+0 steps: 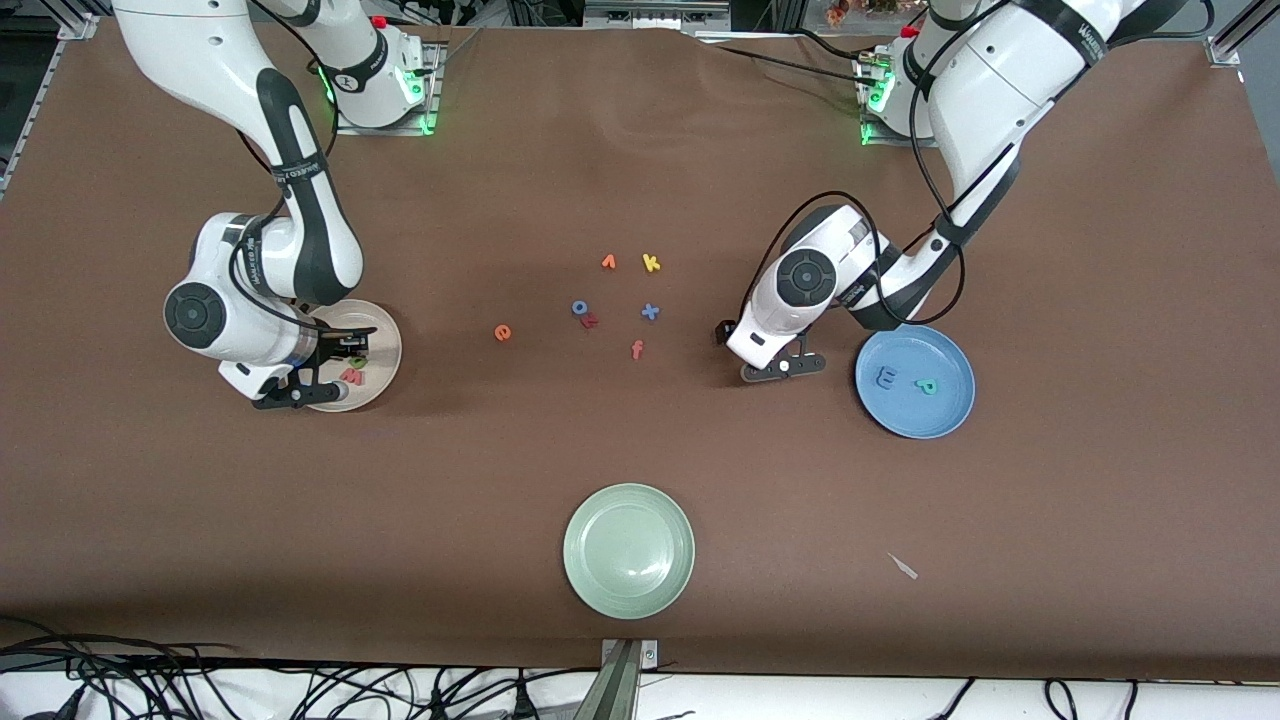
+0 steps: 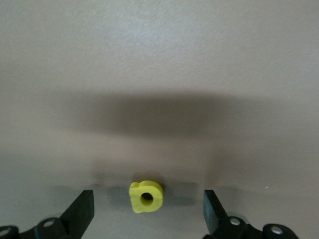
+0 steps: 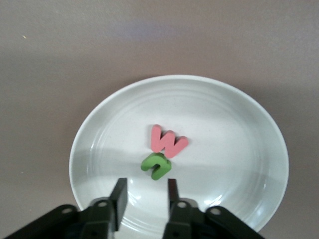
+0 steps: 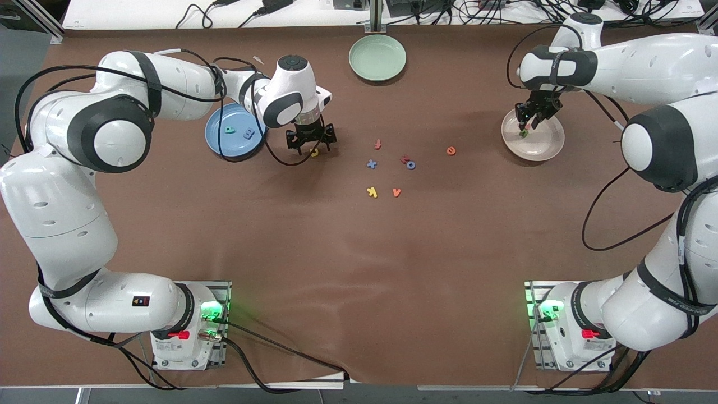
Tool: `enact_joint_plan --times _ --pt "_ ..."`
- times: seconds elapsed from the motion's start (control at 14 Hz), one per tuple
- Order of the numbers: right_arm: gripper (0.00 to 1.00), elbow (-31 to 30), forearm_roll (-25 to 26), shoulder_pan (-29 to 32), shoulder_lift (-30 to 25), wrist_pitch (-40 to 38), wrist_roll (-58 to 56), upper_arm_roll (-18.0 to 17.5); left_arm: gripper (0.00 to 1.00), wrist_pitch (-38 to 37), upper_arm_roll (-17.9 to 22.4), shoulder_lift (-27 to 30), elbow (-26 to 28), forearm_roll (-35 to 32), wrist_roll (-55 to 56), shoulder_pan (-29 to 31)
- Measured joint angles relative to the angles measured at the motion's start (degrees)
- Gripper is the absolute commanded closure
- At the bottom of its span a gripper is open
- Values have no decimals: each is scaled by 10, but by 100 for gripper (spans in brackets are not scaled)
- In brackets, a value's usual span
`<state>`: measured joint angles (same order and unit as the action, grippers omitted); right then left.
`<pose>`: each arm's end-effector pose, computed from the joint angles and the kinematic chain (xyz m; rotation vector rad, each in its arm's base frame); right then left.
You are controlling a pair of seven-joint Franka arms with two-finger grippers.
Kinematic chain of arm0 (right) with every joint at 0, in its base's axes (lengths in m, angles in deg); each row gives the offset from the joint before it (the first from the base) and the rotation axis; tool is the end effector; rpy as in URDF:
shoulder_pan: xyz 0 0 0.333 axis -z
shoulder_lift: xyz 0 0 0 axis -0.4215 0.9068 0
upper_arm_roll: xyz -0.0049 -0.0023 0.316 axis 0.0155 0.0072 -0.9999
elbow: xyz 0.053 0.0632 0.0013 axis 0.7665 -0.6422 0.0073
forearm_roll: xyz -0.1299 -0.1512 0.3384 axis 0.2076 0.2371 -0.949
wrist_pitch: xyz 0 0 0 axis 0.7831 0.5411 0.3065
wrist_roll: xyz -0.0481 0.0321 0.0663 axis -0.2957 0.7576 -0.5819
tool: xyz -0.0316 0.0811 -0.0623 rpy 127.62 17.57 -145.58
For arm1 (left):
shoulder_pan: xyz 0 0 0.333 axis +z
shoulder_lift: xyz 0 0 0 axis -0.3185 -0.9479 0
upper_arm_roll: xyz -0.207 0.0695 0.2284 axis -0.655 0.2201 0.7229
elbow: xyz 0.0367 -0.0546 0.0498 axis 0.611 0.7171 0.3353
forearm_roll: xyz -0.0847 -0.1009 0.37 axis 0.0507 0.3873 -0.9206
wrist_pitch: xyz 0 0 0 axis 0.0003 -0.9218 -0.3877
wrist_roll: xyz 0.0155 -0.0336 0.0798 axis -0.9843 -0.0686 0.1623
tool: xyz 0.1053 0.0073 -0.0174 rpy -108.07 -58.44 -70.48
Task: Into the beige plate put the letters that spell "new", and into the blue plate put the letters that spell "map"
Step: 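Grasp the yellow letter with the left gripper while the right gripper withdraws, then place the yellow d on the blue plate while the right gripper grasps orange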
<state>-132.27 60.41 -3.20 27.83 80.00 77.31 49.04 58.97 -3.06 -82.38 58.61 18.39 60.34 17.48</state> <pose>0.5820 0.0542 0.2246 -3.1081 -0.2054 0.2892 0.5135 -0.3236 0.1709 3.0988 0.2654 -0.2503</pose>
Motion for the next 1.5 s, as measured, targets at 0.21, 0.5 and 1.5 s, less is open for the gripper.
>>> enact_joint_plan --times 0.21,0.5,1.5 --pt "0 19 0 -8 -22 -38 36 -3 70 3 -1 0 6 0 0 0" --pt "0 21 0 -48 -42 -51 88 -7 95 5 -2 5 8 0 0 0" --pt "0 -111 -1 -192 -38 218 332 -36 0 -215 2 121 -25 -54 -339 157"
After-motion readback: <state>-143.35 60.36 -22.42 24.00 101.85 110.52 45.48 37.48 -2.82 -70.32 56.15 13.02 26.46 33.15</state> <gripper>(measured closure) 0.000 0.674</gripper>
